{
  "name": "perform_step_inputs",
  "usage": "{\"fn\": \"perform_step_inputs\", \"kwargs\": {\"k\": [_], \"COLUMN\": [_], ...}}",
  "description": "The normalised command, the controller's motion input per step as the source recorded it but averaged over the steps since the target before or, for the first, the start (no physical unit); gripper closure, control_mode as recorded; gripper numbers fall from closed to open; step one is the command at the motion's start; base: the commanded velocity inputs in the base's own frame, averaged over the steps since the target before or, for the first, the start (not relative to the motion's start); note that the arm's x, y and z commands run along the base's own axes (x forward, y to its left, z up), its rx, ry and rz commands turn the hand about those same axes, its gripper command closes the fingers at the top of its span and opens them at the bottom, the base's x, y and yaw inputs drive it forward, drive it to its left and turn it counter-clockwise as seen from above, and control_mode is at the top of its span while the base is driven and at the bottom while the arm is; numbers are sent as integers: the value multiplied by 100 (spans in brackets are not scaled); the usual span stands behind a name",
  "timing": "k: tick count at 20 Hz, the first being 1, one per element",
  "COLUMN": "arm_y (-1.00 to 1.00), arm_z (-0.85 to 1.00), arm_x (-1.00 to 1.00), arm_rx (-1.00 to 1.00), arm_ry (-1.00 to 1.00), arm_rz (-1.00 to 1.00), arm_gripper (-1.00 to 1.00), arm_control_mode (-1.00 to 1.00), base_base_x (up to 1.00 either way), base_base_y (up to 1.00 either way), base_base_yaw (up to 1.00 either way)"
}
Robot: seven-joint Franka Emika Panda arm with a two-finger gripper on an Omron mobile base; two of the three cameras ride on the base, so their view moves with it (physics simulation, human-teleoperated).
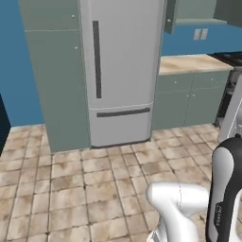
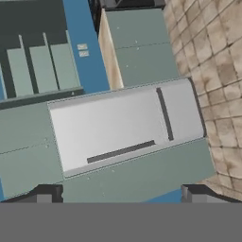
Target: Take the smaller bowl and place it next to the appetizer plate on the dining counter , and place the larger bowl next to the plate with cooked food.
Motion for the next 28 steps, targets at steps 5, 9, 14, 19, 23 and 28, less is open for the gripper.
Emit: {"fn": "perform_step_inputs", "kwargs": {"k": [5, 9, 14, 19, 23, 28], "arm_y": [0, 0, 0, 0, 0, 0], "arm_z": [0, 0, 0, 0, 0, 0], "arm_x": [0, 0, 0, 0, 0, 0], "arm_rx": [0, 0, 0, 0, 0, 0], "arm_ry": [0, 0, 0, 0, 0, 0], "arm_rz": [0, 0, 0, 0, 0, 0], "arm_gripper": [-100, -100, -100, -100, -100, -100], "arm_control_mode": [100, 100, 100, 100, 100, 100], "base_base_x": [100, 100, 99, 81, 63, 65], "base_base_y": [-41, -57, -96, -100, -100, -100], "base_base_yaw": [16, 18, 10, 4, 2, 2]}}
